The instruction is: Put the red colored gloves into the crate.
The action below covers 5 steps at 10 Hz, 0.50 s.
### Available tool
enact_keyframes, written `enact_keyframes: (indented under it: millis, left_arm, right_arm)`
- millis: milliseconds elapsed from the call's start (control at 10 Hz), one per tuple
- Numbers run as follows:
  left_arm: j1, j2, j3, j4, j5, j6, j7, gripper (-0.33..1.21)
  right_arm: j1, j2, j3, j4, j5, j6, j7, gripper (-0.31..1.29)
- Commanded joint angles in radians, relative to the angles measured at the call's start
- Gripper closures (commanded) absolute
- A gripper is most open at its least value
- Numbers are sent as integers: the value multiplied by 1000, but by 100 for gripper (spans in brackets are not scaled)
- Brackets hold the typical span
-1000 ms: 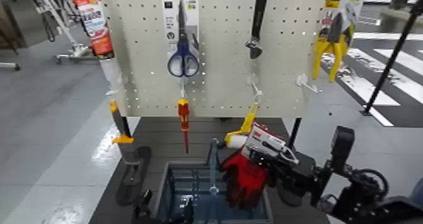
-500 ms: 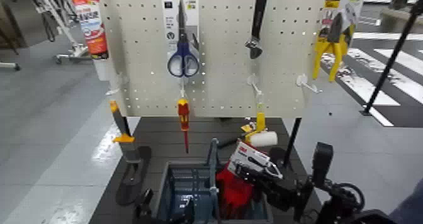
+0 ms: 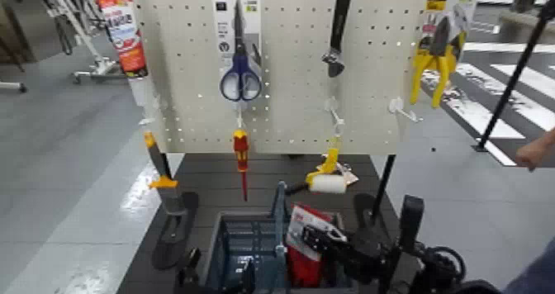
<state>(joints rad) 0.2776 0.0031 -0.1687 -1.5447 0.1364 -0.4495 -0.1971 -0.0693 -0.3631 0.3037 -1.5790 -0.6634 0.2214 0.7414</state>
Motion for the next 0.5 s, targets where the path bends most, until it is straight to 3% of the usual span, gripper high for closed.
enact_keyframes:
  millis: [100, 200, 500]
  left_arm:
    - [2, -87, 0, 0, 0, 0, 1, 11]
    - [2, -86, 0, 0, 0, -2, -1, 11]
    - [2, -86, 0, 0, 0, -2, -1, 11]
  right_arm:
    - [2, 1, -3, 0, -1, 26, -7, 17]
    - [2, 1, -6, -1, 4, 26, -8, 4]
    - [6, 1, -12, -12, 7, 13, -14, 1]
